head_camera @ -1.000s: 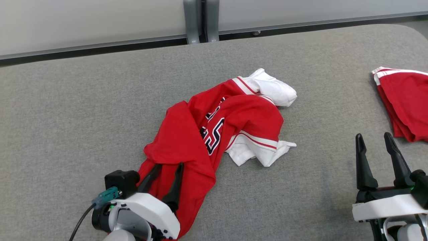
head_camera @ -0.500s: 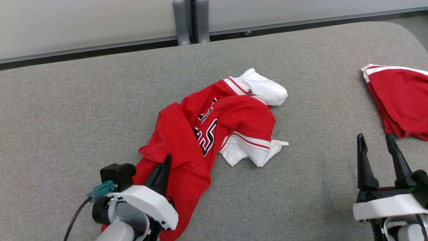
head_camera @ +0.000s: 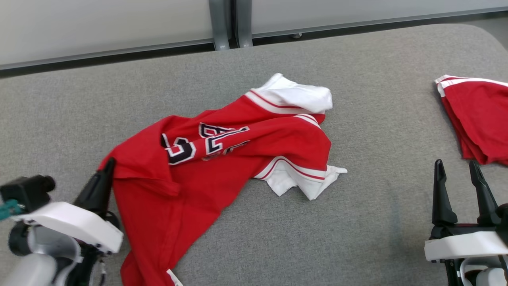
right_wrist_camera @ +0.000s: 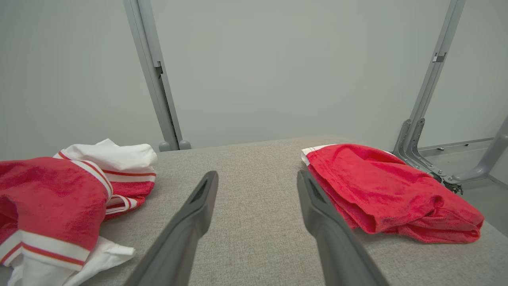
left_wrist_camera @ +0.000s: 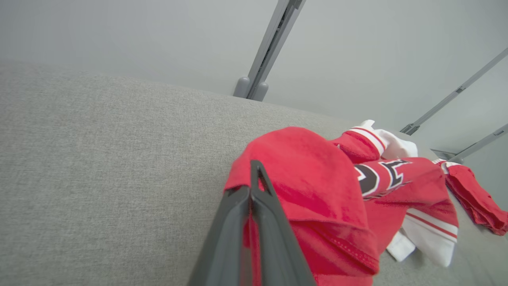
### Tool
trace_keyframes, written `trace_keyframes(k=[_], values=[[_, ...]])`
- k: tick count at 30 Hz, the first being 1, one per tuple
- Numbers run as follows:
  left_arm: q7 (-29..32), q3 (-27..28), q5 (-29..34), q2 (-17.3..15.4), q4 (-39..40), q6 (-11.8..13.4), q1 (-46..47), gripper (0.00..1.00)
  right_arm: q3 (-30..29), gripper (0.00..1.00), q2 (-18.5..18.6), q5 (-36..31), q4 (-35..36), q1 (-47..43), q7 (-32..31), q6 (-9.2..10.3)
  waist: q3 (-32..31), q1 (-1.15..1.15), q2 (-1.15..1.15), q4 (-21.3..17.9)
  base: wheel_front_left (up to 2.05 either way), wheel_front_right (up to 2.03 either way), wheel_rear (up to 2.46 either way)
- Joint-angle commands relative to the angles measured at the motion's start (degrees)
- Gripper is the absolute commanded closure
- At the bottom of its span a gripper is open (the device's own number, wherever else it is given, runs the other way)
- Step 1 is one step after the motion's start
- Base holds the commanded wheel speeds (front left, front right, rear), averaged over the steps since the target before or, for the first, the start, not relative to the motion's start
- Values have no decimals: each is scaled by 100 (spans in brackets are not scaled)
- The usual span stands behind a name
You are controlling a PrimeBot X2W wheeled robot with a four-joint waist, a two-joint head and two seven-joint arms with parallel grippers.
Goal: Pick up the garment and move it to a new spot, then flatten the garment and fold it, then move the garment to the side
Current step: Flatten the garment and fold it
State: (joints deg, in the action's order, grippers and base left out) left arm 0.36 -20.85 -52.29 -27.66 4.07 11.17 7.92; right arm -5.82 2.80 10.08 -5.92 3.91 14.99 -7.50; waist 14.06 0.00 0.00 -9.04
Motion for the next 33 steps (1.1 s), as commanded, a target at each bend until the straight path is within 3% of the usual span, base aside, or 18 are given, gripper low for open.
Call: trace_keyframes(k=[1,3,6,7,9,10,11,17,22,28,33], values=[[223,217,-262,-234,89,-95,25,100,33,0,25,13,13,39,29,1,80,0,0,54,0,0,0],[518,405,-488,-522,39,-201,151,100,71,0,25,20,17,101,29,2,141,0,0,68,0,0,0],[954,625,-1087,-634,-110,-483,366,100,105,0,25,37,22,184,29,2,247,0,0,70,0,0,0],[1063,715,-1216,-708,-237,-507,432,92,121,0,24,39,14,204,29,2,275,0,0,59,0,0,0],[1156,835,-1265,-856,-469,-512,587,59,141,0,25,51,-2,249,29,2,329,0,0,27,0,0,0],[1164,882,-1297,-861,-586,-464,648,15,146,0,25,66,-3,259,29,2,352,0,0,7,0,0,0],[1152,923,-1313,-872,-719,-429,688,0,145,0,26,81,-11,263,29,2,372,0,0,-12,0,0,0],[830,1087,-1039,-1030,-1170,-240,485,0,101,0,25,175,-58,224,29,2,379,0,0,-72,0,0,0],[189,1288,-629,-1134,-931,187,-69,0,33,0,25,173,-71,168,29,2,259,0,0,-26,0,0,0],[-556,1334,-388,-679,214,722,-1108,0,-34,0,24,70,-33,45,29,2,62,0,0,167,0,0,0],[-812,876,-86,-226,1040,1101,-1780,0,-80,0,26,-81,12,-36,29,2,-157,0,0,374,0,0,0]])
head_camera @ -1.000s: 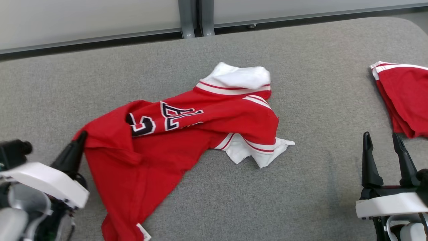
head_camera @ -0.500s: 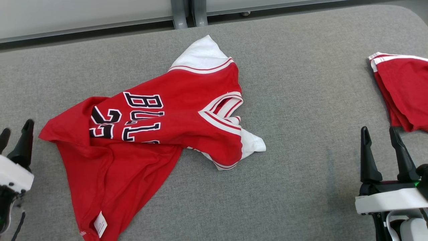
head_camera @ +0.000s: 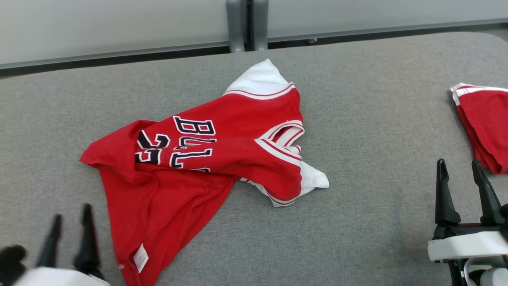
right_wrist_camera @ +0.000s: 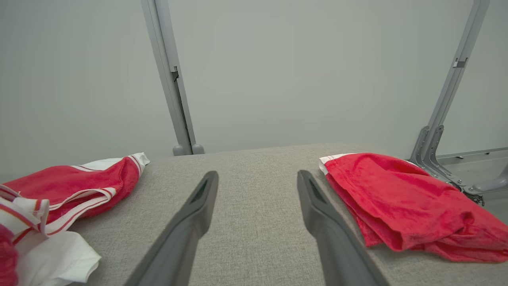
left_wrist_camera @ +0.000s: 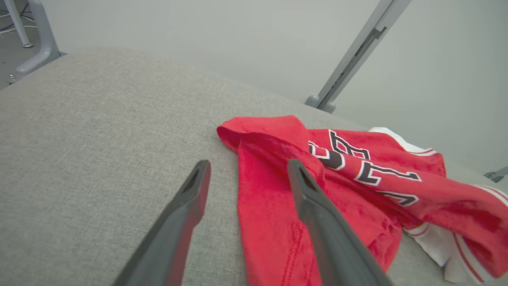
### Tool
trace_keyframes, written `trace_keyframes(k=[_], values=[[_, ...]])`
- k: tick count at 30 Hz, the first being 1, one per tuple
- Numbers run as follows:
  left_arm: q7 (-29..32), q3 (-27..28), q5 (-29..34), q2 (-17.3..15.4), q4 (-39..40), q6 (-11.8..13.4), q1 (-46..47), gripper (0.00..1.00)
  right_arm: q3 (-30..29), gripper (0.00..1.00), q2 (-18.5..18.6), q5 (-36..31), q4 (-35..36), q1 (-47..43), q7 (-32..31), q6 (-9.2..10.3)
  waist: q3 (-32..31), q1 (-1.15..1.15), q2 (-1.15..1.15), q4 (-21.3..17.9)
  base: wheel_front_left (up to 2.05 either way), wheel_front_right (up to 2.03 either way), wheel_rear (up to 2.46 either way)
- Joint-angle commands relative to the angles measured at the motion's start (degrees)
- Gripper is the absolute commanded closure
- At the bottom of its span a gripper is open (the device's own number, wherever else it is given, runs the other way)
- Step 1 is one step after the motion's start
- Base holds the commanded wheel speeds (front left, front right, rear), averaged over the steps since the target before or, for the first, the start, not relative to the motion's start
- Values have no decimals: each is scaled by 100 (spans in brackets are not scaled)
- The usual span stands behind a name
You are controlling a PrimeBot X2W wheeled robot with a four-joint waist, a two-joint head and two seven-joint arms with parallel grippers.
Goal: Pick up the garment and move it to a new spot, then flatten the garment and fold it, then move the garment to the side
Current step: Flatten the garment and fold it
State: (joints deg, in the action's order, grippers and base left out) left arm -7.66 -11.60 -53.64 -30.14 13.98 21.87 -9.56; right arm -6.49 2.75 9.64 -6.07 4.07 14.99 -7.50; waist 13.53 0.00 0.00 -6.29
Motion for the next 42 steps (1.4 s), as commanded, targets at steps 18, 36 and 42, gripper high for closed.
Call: trace_keyframes(k=[18,36,42], values=[[221,-1691,788,909,-1507,241,299,0,182,0,30,-78,-55,-233,29,2,-591,0,0,412,0,0,0],[43,-1427,382,910,-1774,-122,202,100,73,0,29,-41,-48,-306,29,2,-597,0,0,354,0,0,0],[-89,-850,-807,981,-1169,-1259,-215,100,52,0,29,-98,-53,-344,29,2,-687,0,0,473,0,0,0]])
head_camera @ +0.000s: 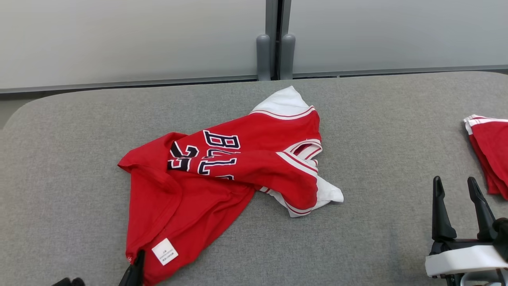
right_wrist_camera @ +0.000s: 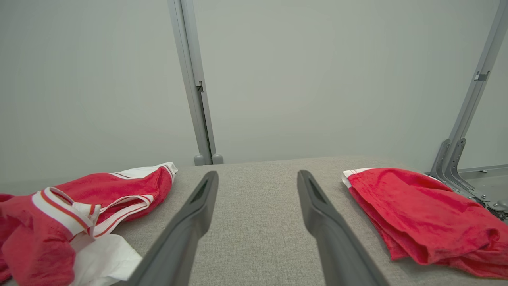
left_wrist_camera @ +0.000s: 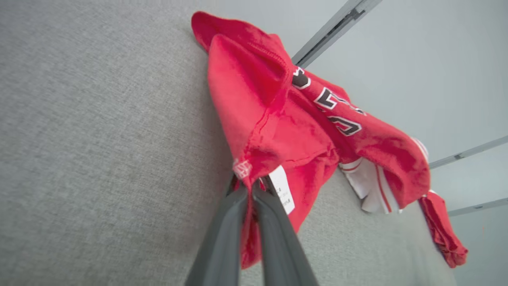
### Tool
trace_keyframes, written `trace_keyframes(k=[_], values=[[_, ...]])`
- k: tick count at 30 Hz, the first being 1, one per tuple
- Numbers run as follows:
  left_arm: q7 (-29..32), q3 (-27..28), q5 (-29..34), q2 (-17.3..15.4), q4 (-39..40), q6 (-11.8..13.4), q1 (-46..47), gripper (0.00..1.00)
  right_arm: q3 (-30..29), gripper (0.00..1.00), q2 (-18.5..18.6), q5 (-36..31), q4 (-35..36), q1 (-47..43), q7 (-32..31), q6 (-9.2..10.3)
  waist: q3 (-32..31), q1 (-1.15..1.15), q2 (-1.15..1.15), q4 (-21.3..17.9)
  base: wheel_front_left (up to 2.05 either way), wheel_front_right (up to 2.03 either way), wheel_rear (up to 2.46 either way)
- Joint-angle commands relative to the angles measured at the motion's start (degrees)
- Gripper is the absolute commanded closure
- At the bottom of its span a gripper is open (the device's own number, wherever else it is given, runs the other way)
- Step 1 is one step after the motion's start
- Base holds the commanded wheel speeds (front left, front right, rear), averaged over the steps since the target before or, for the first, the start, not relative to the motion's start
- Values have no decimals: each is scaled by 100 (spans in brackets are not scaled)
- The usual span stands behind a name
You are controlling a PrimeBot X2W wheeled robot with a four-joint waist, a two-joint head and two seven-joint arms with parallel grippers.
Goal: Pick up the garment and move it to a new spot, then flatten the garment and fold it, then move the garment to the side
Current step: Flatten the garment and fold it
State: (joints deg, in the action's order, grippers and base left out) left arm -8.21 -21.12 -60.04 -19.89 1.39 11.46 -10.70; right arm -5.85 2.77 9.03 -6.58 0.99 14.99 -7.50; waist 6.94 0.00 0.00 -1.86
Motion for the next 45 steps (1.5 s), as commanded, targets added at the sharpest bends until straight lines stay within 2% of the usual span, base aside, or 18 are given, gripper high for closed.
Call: trace_keyframes(k=[1,5,7,8,9,10,12,13,15,16,18,22,26,30,35,39,45], values=[[-43,200,-403,-42,193,-463,-169,100,-12,0,27,-46,-7,-40,29,2,-49,0,0,46,0,0,0],[-3,559,-1264,-58,307,-1286,-543,100,-18,0,27,-60,-21,-65,29,2,-135,0,0,82,0,0,0],[67,653,-1483,-178,197,-1565,-675,100,-11,0,27,-74,-34,-79,29,2,-180,0,0,89,0,0,0],[109,670,-1595,-208,90,-1631,-744,84,-12,0,27,-83,-39,-94,29,2,-200,0,0,96,0,0,0],[160,655,-1662,-221,-5,-1692,-784,75,-15,0,27,-88,-45,-113,29,2,-222,0,0,103,0,0,0],[160,655,-1662,-221,-5,-1692,-784,75,-15,0,27,-88,-45,-113,29,2,-222,0,0,103,0,0,0],[178,652,-1776,-204,-228,-1773,-818,55,-24,0,27,-101,-51,-134,29,2,-258,0,0,123,0,0,0],[174,644,-1797,-210,-368,-1804,-813,27,-19,0,27,-110,-57,-137,29,2,-276,0,0,130,0,0,0],[170,596,-1868,-156,-634,-1851,-778,11,-4,0,27,-117,-72,-149,29,2,-321,0,0,136,0,0,0],[135,580,-1804,-176,-773,-1860,-760,0,-1,0,28,-115,-81,-159,29,2,-349,0,0,135,0,0,0],[14,534,-1826,-87,-1015,-1896,-689,0,-13,0,31,-132,-86,-189,29,2,-422,0,0,151,0,0,0],[-206,529,-1548,-248,-1388,-1894,-691,0,-33,0,45,-145,-98,-261,29,2,-530,0,0,188,0,0,0],[-614,703,-715,-370,-1790,-1498,-536,0,-20,0,65,-154,-106,-298,29,2,-656,0,0,206,0,0,0],[-691,881,277,-201,-1500,-1171,-363,0,-24,0,76,-154,-90,-334,29,2,-722,0,0,214,0,0,0],[-531,151,1337,51,-644,-687,48,0,93,0,72,-150,-83,-287,29,2,-720,0,0,99,0,0,0],[118,-672,1706,423,-178,-717,704,0,151,0,67,-125,-60,-235,29,2,-593,0,0,-59,0,0,0],[1007,-1509,2243,950,-663,-615,1914,0,247,0,58,-97,-86,-23,29,2,-292,0,0,-500,0,0,0]])
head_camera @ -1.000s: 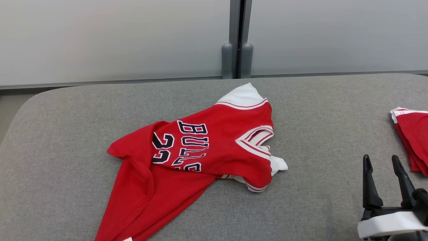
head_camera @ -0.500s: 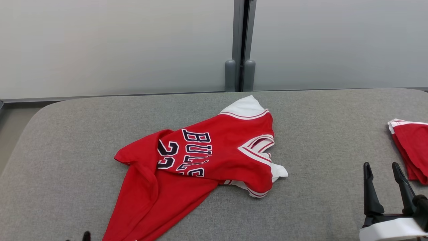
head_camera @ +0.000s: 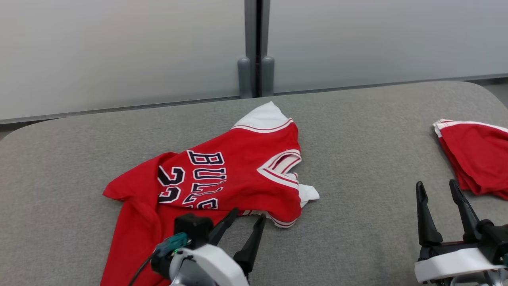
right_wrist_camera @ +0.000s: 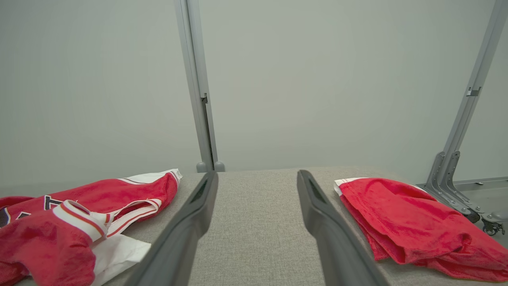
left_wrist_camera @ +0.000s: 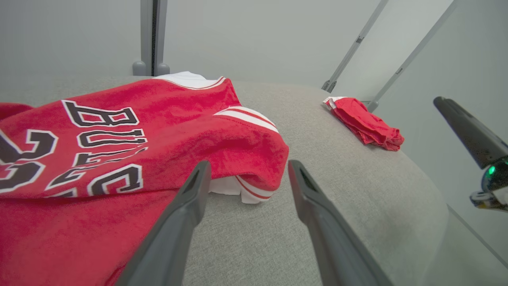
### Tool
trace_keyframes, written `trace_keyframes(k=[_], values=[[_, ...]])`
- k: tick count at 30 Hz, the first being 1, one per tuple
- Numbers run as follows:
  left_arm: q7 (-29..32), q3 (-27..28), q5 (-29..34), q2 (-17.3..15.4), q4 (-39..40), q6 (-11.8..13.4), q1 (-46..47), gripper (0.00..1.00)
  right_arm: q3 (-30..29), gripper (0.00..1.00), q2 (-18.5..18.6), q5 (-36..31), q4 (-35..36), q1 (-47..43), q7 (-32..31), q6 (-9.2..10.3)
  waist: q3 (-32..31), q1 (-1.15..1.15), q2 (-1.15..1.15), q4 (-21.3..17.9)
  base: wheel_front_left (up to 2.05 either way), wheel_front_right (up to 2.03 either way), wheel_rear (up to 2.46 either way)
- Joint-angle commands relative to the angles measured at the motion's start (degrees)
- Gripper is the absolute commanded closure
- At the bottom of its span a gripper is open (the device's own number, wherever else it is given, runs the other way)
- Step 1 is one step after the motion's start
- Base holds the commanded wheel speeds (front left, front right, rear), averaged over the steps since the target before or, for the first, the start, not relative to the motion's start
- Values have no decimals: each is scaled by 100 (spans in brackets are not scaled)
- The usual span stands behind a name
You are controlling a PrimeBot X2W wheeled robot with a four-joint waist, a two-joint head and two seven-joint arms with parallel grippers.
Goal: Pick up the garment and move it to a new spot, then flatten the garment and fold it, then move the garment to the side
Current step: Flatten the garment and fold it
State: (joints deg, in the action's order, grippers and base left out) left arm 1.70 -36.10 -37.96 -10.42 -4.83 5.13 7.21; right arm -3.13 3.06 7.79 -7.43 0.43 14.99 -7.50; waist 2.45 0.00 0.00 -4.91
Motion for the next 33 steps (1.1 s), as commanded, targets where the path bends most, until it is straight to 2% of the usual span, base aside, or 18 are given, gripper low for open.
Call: trace_keyframes(k=[1,4,8,14,17,19,21,25,27,30,33], values=[[106,-88,111,83,-158,44,291,0,-10,0,24,35,-4,71,29,2,204,0,0,-287,0,0,0],[317,-300,249,285,-521,57,648,0,-15,0,18,60,-11,168,29,2,345,0,0,-548,0,0,0],[437,-401,446,345,-903,177,976,0,2,0,6,86,-23,230,29,2,485,0,0,-802,0,0,0],[465,-516,934,308,-1935,548,1474,0,4,0,-4,193,-13,314,29,2,698,0,0,-1162,0,0,0],[478,-661,1046,306,-2391,407,1615,0,-21,0,-4,260,-15,349,29,2,739,0,0,-1252,0,0,0],[491,-754,988,328,-2601,200,1657,100,-49,0,-5,295,-14,349,29,2,750,0,0,-1271,0,0,0],[537,-793,831,385,-2743,-54,1629,100,-75,0,-5,315,-13,341,29,2,749,0,0,-1268,0,0,0],[364,-637,516,442,-2612,-377,1594,100,-87,0,-6,335,-32,327,29,2,721,0,0,-1228,0,0,0],[277,-504,217,446,-2281,-603,1488,100,-100,0,-3,332,-17,313,29,2,707,0,0,-1199,0,0,0],[287,-376,9,169,-1533,-784,1287,100,-161,0,-3,282,19,263,29,2,689,0,0,-1126,0,0,0],[542,-371,-395,-85,-503,-1008,940,100,-229,0,-2,214,36,212,29,2,683,0,0,-1042,0,0,0]])
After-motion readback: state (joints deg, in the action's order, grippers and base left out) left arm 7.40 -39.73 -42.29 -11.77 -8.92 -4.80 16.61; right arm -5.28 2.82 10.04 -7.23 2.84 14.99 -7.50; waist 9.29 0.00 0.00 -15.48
